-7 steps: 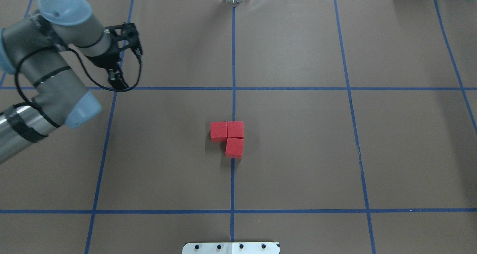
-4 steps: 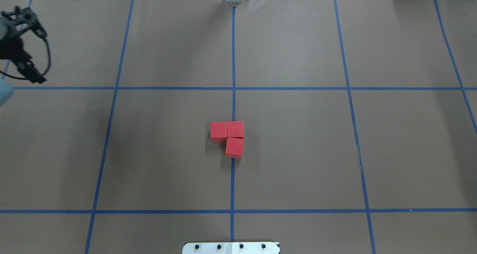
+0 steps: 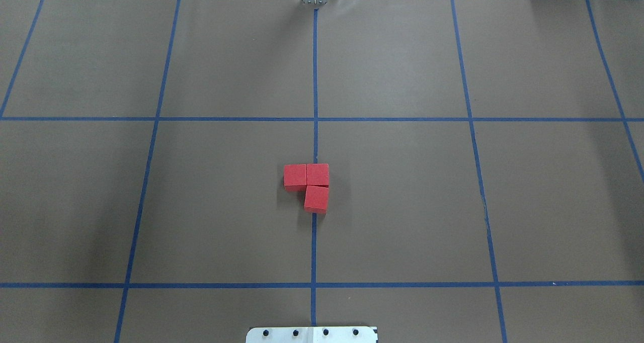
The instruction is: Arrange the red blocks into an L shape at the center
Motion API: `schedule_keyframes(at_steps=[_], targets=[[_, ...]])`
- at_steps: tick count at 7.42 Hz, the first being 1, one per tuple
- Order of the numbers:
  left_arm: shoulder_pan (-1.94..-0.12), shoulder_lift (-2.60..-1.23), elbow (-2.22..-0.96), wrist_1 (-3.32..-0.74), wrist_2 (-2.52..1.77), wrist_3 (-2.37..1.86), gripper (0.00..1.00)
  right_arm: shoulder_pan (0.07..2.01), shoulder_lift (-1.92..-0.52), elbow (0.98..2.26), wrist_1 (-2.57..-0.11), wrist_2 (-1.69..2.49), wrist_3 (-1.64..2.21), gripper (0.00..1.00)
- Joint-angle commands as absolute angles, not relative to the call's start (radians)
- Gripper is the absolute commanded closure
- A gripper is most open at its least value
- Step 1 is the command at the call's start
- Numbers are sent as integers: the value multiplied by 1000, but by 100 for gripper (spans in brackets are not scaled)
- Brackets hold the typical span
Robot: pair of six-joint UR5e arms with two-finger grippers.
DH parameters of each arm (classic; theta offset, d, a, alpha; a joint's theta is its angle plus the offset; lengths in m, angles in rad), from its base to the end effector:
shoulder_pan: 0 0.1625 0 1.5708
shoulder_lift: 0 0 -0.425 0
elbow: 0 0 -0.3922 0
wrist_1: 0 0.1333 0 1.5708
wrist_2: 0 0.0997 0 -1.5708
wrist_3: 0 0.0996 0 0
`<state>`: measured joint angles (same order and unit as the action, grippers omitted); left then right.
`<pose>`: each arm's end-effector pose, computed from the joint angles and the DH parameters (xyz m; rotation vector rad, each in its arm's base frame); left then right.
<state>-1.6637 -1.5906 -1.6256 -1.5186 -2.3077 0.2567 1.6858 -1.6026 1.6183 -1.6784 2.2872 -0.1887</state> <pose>-0.1125 -0.4925 0.6297 0.1494 0.7228 0.1646 0.1215 -0.4601 0.6651 0.0214 -0.7210 -0.0376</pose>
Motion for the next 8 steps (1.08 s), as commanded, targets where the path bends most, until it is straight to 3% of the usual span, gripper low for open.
schedule_keyframes(at_steps=[1,8], targets=[[-1686,-1481,-1724,-1526,-2324,138,0,1686,-1601,1620,-1678,2287,-189,0],[-1680,-1462,-1707,-1594,-2322,135,0,1686,-1615,1591,-1678,2293,-198,0]])
